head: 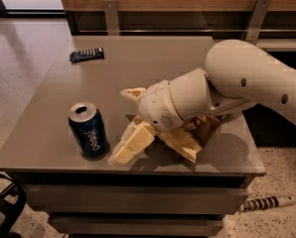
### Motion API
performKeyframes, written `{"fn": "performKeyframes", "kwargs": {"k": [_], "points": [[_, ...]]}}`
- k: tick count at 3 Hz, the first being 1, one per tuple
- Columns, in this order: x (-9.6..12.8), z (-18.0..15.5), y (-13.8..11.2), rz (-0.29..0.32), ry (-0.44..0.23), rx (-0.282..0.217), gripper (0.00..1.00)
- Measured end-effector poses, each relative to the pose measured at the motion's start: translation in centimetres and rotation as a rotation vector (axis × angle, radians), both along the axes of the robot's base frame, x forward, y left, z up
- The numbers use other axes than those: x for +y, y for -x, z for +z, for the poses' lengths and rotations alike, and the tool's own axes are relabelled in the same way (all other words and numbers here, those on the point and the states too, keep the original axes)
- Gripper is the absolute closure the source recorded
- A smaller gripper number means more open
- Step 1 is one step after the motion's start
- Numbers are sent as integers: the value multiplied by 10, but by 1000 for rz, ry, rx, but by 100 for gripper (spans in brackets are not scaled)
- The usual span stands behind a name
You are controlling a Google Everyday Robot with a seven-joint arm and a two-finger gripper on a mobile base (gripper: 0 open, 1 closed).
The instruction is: Move pepsi can near rxbar blueberry
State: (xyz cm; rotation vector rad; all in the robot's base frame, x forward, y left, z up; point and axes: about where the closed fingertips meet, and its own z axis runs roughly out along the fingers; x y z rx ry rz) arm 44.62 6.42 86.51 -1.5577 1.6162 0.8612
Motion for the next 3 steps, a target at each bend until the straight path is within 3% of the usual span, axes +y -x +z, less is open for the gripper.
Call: {"fn": "performKeyframes", "kwargs": {"k": [1,2,3], "points": [[27,4,-2,24,-105,-21,0],[41,3,-3,36,-162,-23,0],[51,5,-3,52,-215,-37,18]]}}
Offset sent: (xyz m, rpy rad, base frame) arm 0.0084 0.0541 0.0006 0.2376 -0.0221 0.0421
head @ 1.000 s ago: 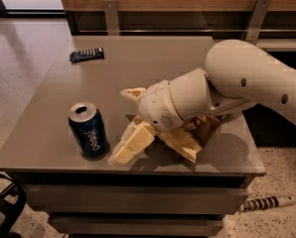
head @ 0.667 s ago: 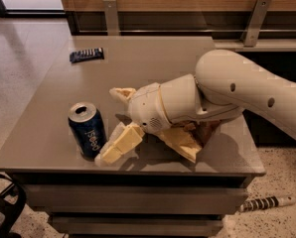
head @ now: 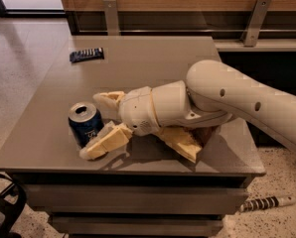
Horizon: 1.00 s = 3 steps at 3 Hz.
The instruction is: Move pepsi can near rxbar blueberry
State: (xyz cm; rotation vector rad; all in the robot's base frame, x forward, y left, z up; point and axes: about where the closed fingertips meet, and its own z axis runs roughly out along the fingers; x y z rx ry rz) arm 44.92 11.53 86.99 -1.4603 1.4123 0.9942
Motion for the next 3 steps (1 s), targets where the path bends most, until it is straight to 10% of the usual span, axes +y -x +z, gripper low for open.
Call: {"fn": "performKeyframes", "kwargs": {"k": [3], "points": [[11,6,6,40,-32,-20,88]]}}
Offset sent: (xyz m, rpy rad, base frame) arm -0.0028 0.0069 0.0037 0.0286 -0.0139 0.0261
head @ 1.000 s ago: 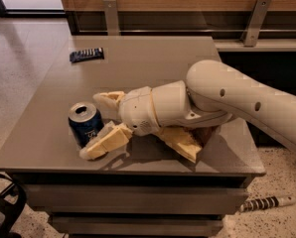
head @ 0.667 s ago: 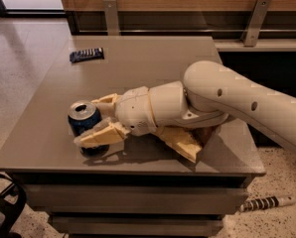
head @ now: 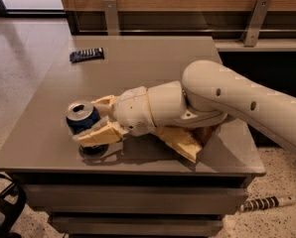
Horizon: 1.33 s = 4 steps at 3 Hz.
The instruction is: Move pepsi can near rxbar blueberry
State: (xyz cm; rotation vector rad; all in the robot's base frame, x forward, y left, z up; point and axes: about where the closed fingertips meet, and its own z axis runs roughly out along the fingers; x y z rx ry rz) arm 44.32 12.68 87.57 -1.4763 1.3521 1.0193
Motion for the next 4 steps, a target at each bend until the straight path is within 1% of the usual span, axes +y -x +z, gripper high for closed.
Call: {"fn": "performKeyframes", "kwargs": {"k": [1,2,3,4], "points": [[2,1,1,4,1,-2,100],[0,8,-17,-6,-1,3,100],[-6,24,-64,-29,12,9,100],[-17,42,-127,-98,41,-2,100]]}}
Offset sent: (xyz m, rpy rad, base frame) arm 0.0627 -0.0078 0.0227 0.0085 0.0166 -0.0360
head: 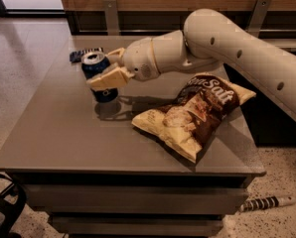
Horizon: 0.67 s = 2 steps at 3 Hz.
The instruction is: Move pepsi can near rxbar blueberry
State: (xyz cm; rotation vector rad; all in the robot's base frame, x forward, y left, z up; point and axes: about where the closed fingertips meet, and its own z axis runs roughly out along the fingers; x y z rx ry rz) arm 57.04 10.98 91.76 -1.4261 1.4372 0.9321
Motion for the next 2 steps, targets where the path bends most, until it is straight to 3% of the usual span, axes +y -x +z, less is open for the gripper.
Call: {"fn": "performKeyframes", "kwargs": {"k": [1,2], "points": [[-34,13,-95,-156,5,-28,100],[-68,3,-161,-286,-34,-31,100]]}}
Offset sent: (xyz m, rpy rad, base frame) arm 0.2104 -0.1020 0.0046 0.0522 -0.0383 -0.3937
